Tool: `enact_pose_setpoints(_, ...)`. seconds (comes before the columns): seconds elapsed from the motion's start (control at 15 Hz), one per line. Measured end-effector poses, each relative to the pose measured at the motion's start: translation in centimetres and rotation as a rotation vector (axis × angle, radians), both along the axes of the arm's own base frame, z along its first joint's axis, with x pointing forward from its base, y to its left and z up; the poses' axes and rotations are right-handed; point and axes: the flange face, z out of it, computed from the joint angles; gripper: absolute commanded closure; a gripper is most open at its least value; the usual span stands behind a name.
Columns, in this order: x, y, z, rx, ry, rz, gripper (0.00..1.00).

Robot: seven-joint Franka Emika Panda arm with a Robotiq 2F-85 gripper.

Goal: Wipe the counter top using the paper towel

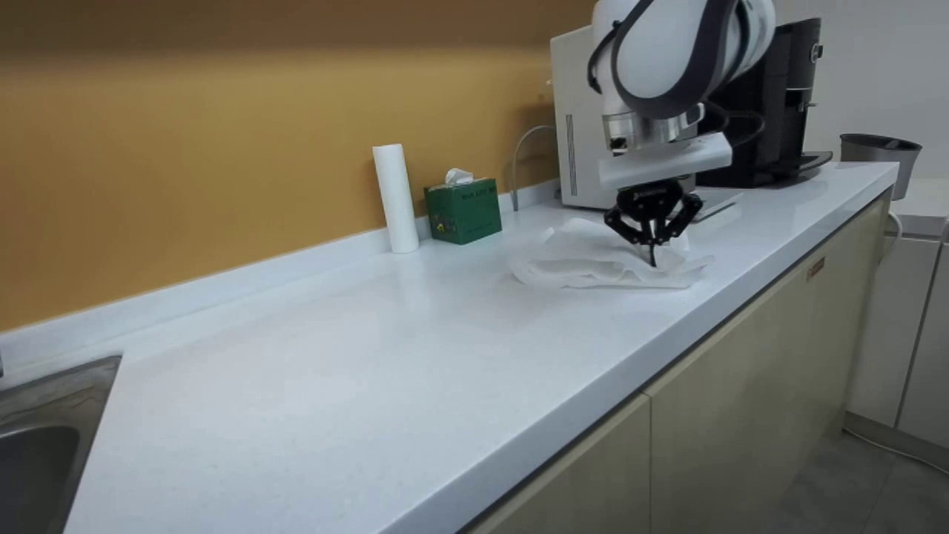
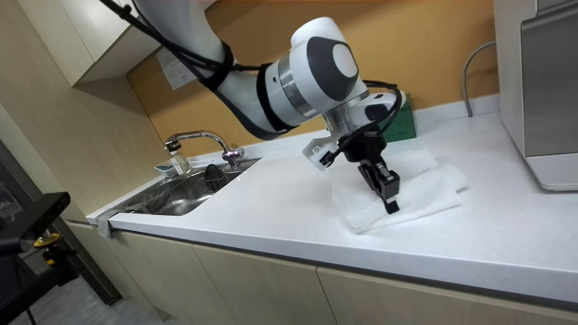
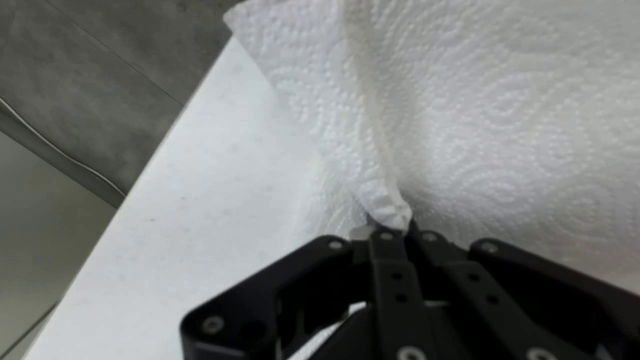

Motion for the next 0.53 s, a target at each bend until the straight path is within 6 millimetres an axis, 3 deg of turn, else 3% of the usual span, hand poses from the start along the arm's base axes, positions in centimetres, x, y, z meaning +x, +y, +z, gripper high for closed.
enact_pose_setpoints(0.27, 4.9, 6.6, 0.1, 0.013, -0.047, 0.101, 1.00)
enact_pose_setpoints(0.53, 9.7, 10.6, 0.1, -0.002, -0.087, 0.157, 1.00)
